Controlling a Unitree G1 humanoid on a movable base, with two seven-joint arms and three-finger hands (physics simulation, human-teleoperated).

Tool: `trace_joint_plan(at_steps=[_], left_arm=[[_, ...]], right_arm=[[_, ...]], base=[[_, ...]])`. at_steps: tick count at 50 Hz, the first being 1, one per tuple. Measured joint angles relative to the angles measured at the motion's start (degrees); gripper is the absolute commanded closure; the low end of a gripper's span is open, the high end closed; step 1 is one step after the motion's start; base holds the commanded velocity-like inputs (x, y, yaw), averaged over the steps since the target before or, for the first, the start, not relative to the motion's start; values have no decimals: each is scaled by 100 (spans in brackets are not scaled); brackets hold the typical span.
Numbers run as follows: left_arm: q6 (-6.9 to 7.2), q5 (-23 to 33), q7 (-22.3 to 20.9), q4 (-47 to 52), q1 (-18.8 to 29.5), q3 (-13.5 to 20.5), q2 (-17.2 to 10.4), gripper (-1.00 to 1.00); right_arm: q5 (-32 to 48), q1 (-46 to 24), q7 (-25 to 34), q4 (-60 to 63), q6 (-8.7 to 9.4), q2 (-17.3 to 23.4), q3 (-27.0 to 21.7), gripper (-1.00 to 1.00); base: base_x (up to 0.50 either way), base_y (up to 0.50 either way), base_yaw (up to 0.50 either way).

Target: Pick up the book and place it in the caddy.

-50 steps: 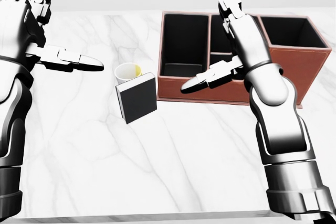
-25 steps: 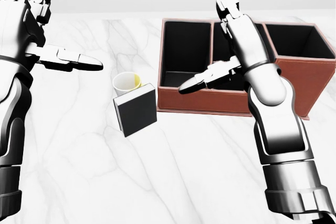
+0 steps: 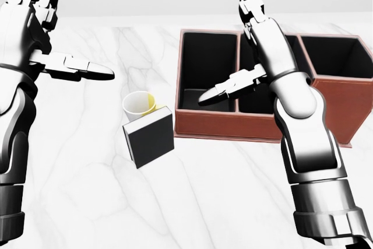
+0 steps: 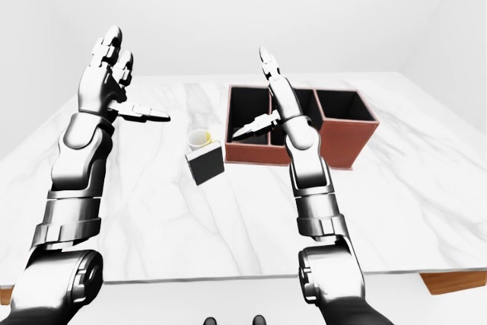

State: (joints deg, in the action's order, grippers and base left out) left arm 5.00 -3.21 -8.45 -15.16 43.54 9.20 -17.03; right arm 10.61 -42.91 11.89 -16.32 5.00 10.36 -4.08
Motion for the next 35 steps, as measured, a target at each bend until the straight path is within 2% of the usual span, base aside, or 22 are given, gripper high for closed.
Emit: trace_joint_plan(at_steps=[35], left_arm=[[0,4,-13,-108,-24,2,0,-100]], right_arm=[[49,58,36,78,0,-45,31,-100]], base=[[15,0,0]])
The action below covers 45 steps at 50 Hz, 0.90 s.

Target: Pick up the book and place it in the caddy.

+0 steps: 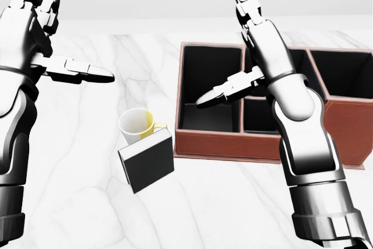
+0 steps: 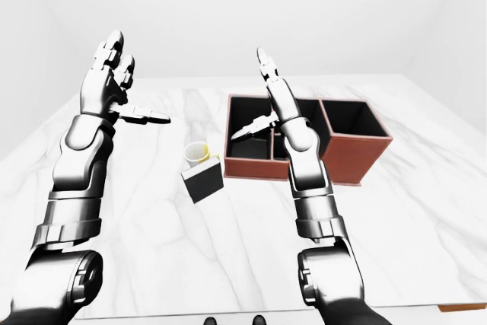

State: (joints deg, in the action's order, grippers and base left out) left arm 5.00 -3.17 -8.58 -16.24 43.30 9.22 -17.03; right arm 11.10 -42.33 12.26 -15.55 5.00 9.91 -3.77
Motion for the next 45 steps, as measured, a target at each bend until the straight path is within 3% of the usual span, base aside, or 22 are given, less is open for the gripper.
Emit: trace_joint_plan(at_steps=[33,45], left_arm=[[0,-45,-5,-86,-68,22,-14,-100],[0,-71,3,-22,-104,34,-26,-100]], right_arm=[[143,119,28,-6,0,-80,73,-100],[530,362,-82,141,0,-212,224,-100]], base=[[7,0,0],[0,0,0]])
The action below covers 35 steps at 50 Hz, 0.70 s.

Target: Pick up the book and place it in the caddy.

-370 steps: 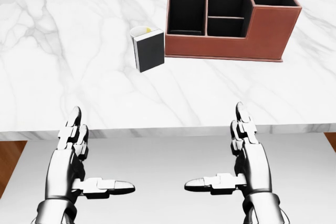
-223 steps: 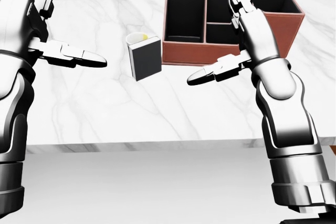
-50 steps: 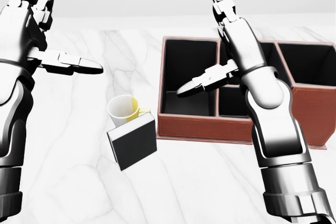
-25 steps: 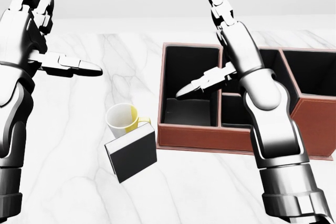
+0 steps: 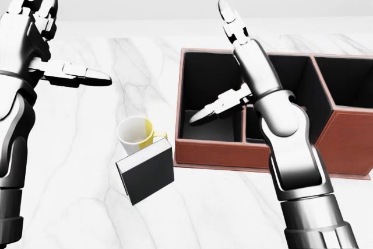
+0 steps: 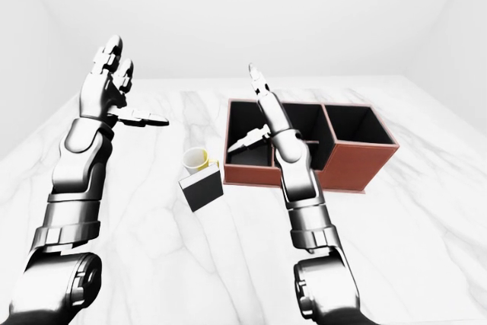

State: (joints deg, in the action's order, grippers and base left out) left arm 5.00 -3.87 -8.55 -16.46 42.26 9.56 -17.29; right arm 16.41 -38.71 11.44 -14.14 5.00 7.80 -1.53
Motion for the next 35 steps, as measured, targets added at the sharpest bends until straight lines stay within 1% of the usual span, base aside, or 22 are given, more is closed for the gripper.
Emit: trace_joint_plan(at_steps=[9,10,13,16,19,20,28,35], left_arm=[[0,-12,-1,55,-23,9,-9,-100],[0,-14,-2,64,-27,11,-10,-100],[0,-20,-3,92,-43,17,-14,-100],[0,-28,-3,108,-61,23,-16,-100],[0,-39,-3,124,-82,31,-18,-100],[0,-43,-3,129,-89,33,-19,-100],[0,-79,-1,191,-162,53,-24,-100],[0,-115,4,257,-234,72,-28,-100]], right_arm=[[760,102,-427,-127,0,-150,178,-100],[849,91,-485,-185,-46,-160,198,-100],[1147,37,-616,-346,-245,-176,261,-100],[1482,-19,-818,-594,-563,-193,325,-100],[1864,-83,-1099,-894,-939,-205,387,-100],[1990,-104,-1181,-969,-1000,-215,409,-100],[2941,-180,-1685,-1510,-1000,-330,564,-100],[3611,-128,-1913,-1732,-1000,-474,698,-100]], base=[[0,0,0],[0,0,0],[0,0,0],[0,0,0],[0,0,0],[0,0,0],[0,0,0],[0,0,0]])
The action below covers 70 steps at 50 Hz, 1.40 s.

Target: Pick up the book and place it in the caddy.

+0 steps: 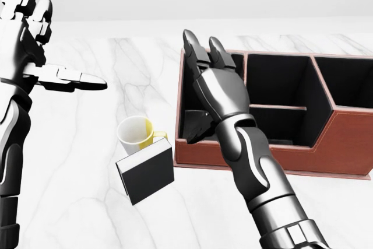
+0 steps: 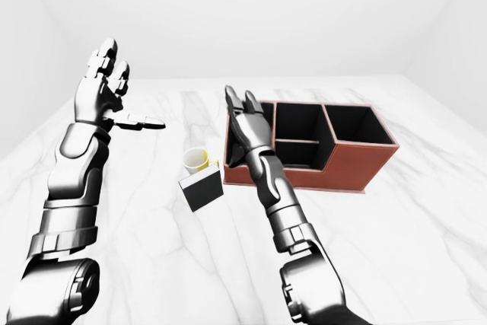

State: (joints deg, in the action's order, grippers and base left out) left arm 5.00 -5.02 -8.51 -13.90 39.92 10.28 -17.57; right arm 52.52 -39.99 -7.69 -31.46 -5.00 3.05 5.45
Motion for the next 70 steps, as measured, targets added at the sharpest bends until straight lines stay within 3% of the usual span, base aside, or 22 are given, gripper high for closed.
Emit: trace_joint_plan(at_steps=[25,70], left_arm=[[0,-67,10,88,-103,23,-3,-100],[0,-294,-24,-132,-279,143,-114,-100]], right_arm=[[1624,87,-824,-751,0,-490,429,-100],[3050,-482,-2131,-3214,0,-1489,968,-100]], base=[[0,0,0],[0,0,0]])
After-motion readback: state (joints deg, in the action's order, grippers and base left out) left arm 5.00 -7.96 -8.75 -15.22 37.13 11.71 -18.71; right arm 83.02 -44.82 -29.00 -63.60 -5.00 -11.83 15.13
